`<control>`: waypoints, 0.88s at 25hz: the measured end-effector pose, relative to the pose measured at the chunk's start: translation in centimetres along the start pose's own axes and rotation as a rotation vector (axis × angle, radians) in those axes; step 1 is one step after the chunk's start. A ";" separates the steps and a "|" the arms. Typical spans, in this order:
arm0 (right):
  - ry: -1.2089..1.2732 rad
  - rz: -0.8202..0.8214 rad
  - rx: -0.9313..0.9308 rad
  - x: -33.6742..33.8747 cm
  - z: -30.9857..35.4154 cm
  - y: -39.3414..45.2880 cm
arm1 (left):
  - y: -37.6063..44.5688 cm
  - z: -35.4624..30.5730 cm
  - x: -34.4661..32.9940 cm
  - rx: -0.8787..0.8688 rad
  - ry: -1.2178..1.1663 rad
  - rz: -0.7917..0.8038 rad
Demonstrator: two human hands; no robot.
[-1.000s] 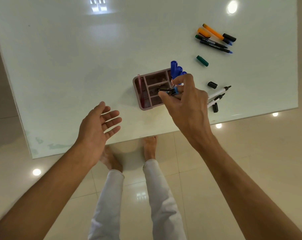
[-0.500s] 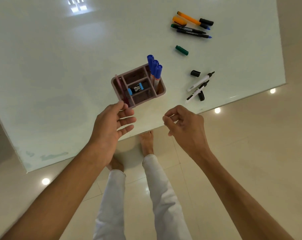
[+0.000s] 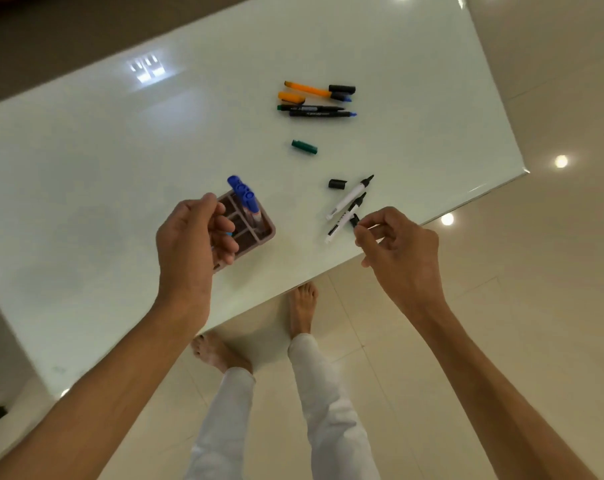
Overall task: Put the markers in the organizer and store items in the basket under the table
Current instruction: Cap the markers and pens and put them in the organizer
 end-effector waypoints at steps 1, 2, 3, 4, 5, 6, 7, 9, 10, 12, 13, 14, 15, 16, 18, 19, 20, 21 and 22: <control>-0.035 -0.012 0.046 0.8 0.7 1.4 | 0.4 -1.4 -0.5 -0.079 0.045 -0.024; -0.079 -0.021 0.106 1.4 1.4 2.9 | 1.0 -2.9 -1.2 -0.176 0.106 -0.037; -0.129 -0.026 0.175 1.7 2.1 4.7 | 1.8 -4.2 -2.1 -0.289 0.191 -0.037; -0.188 -0.025 0.244 1.6 2.7 6.5 | 2.6 -5.4 -3.1 -0.408 0.291 -0.031; -0.253 -0.019 0.301 1.0 3.1 8.4 | 3.6 -6.4 -4.2 -0.522 0.398 -0.021; -0.321 -0.013 0.338 0.1 3.4 10.3 | 4.5 -7.1 -5.3 -0.615 0.499 0.000; -0.382 -0.018 0.362 -0.9 3.5 12.4 | 5.7 -7.5 -6.4 -0.685 0.592 0.025; -0.461 -0.048 0.374 -2.9 3.3 16.5 | 8.4 -7.7 -8.3 -0.765 0.743 0.067; -0.479 -0.056 0.364 -3.8 3.0 18.3 | 9.8 -7.6 -9.0 -0.780 0.801 0.088; -0.499 -0.057 0.354 -5.6 2.3 21.0 | 12.5 -6.9 -10.5 -0.769 0.908 0.171; -0.508 -0.049 0.358 -6.7 1.8 22.0 | 13.9 -6.3 -11.2 -0.749 0.969 0.236; -0.516 -0.037 0.368 -7.7 1.3 22.5 | 14.9 -5.6 -11.9 -0.744 1.036 0.305; -0.515 -0.028 0.379 -8.7 0.9 22.8 | 15.7 -4.8 -12.6 -0.762 1.106 0.369; -0.505 -0.039 0.392 -9.4 0.5 23.0 | 16.2 -4.1 -13.3 -0.806 1.171 0.422; -0.475 -0.097 0.400 -9.9 -0.2 23.4 | 17.1 -3.0 -14.9 -0.935 1.254 0.475; -0.467 -0.120 0.398 -9.8 -0.5 23.4 | 17.3 -2.9 -15.4 -0.989 1.261 0.477; -0.465 -0.133 0.399 -9.6 -0.8 23.3 | 17.7 -3.0 -15.9 -1.025 1.251 0.471; -0.465 -0.134 0.405 -9.3 -1.1 23.0 | 18.0 -3.3 -16.2 -1.046 1.232 0.455; -0.468 -0.124 0.412 -8.8 -1.3 22.8 | 18.4 -3.8 -16.4 -1.061 1.211 0.435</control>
Point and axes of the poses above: each hand's wrist, its own y-axis towards the middle knuckle, its own x-axis out of the back of the hand, z = x × y, the point moved 5 cm from there along y, towards the middle knuckle, and after that the axes turned 7 degrees about -z, right-handed, at the moved point
